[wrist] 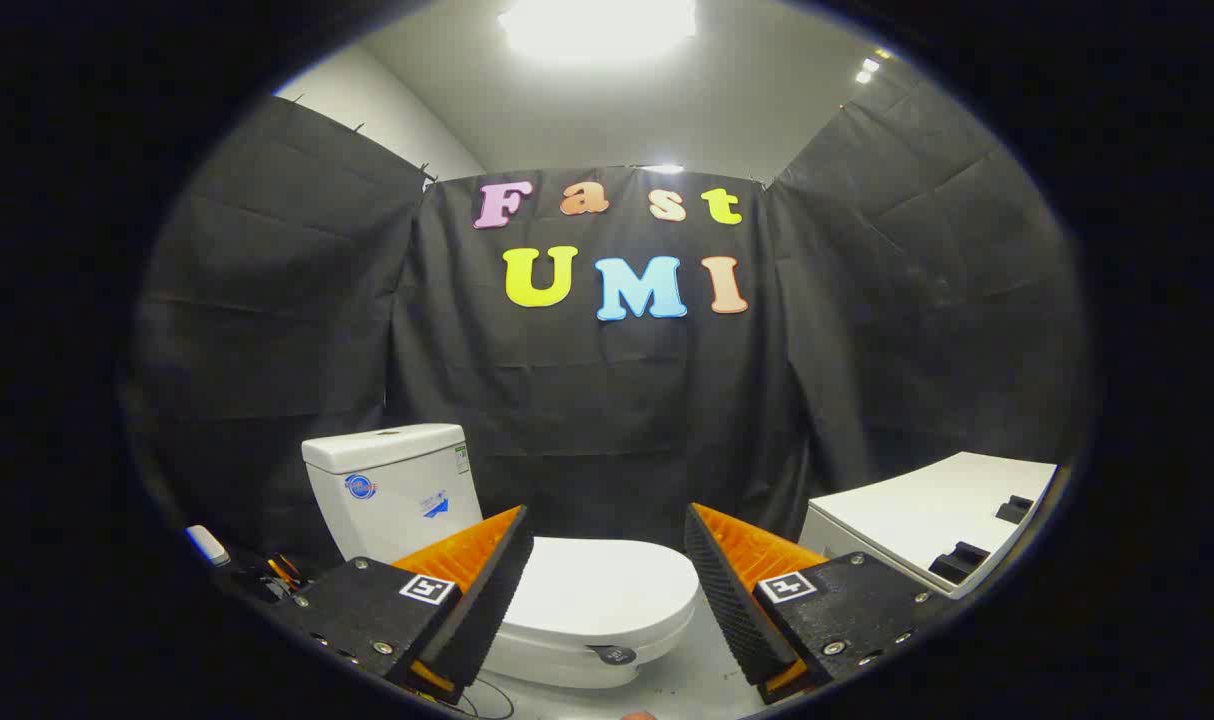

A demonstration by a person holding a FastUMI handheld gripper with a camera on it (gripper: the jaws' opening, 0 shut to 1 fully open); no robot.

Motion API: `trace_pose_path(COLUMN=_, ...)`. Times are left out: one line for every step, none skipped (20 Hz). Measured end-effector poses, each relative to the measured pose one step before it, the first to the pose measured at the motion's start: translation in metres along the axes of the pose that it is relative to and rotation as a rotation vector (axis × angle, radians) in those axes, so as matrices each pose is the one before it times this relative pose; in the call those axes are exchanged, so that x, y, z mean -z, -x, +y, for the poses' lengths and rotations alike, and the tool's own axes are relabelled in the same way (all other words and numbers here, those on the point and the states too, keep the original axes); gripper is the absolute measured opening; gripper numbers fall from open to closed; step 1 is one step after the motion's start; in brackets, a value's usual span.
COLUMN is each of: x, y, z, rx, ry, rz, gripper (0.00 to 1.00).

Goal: Open the toilet lid.

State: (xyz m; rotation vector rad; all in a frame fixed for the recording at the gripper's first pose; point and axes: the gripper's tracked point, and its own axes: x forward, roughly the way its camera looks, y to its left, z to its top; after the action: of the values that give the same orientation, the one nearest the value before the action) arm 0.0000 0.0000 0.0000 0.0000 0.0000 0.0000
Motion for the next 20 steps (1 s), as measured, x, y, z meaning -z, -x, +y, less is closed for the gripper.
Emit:
trace_pose_path(x=-0.00031, y=-0.00059, z=-0.00073, rx=-0.00016, ry=-0.0018, rz=0.00053, gripper=0.94)
trace_pose_path(x=-0.00029, y=-0.0003, z=-0.00168, rx=0.00325, ry=-0.00154, rz=-0.00018, gripper=0.94)
trace_pose_path(x=0.0008, y=0.00093, z=-0.00178, rx=0.00175, ry=-0.00268, rz=-0.00074, gripper=0.94)
trace_pose_path(x=0.00074, y=0.00089, z=-0.00105, rx=0.00151, ry=-0.00404, rz=-0.00019, gripper=0.94)
trace_pose_path(x=0.00035, y=-0.00083, z=-0.0011, rx=0.00207, ry=-0.00402, rz=0.00259, gripper=0.94)
trace_pose_path(x=0.0006, y=-0.00011, z=-0.00076, rx=0.00279, ry=-0.00317, rz=0.00171, gripper=0.94)
trace_pose_path(x=-0.0001, y=-0.00023, z=-0.00116, rx=0.00254, ry=-0.00093, rz=0.00018, gripper=0.94)
trace_pose_path(x=0.00007, y=-0.00062, z=-0.00112, rx=0.00312, ry=0.0007, rz=-0.00054, gripper=0.94)
trace_pose_path(x=-0.00092, y=-0.00055, z=-0.00056, rx=0.00349, ry=0.00056, rz=-0.00175, gripper=0.94)
trace_pose_path(x=0.00011, y=0.00039, z=-0.00052, rx=0.00132, ry=-0.00116, rz=-0.00322, gripper=0.94)
trace_pose_path(x=-0.00169, y=0.00046, z=0.00079, rx=-0.00102, ry=-0.00236, rz=-0.00465, gripper=0.94)
trace_pose_path(x=-0.00046, y=0.0004, z=0.00067, rx=-0.00193, ry=-0.00102, rz=-0.00519, gripper=0.94)
trace_pose_path(x=-0.00101, y=-0.00056, z=0.00001, rx=0.0005, ry=0.0008, rz=-0.00427, gripper=0.94)
trace_pose_path(x=0.00094, y=0.00061, z=-0.00019, rx=0.00007, ry=0.00124, rz=-0.00222, gripper=0.94)
trace_pose_path(x=-0.00011, y=-0.00059, z=-0.00004, rx=-0.00025, ry=0.00039, rz=0.00055, gripper=0.94)
trace_pose_path(x=0.00158, y=-0.00066, z=0.00111, rx=-0.00132, ry=0.00069, rz=0.00441, gripper=0.94)
trace_pose_path(x=0.00055, y=-0.00057, z=0.00032, rx=-0.00068, ry=0.00105, rz=0.00305, gripper=0.94)
trace_pose_path(x=0.0002, y=0.00093, z=-0.00038, rx=0.00018, ry=0.00151, rz=-0.00113, gripper=0.94)
trace_pose_path(x=-0.00101, y=0.00013, z=-0.00069, rx=0.00172, ry=0.00025, rz=-0.00313, gripper=0.94)
trace_pose_path(x=0.00009, y=0.00015, z=-0.00053, rx=0.00087, ry=-0.0038, rz=-0.00141, gripper=0.94)
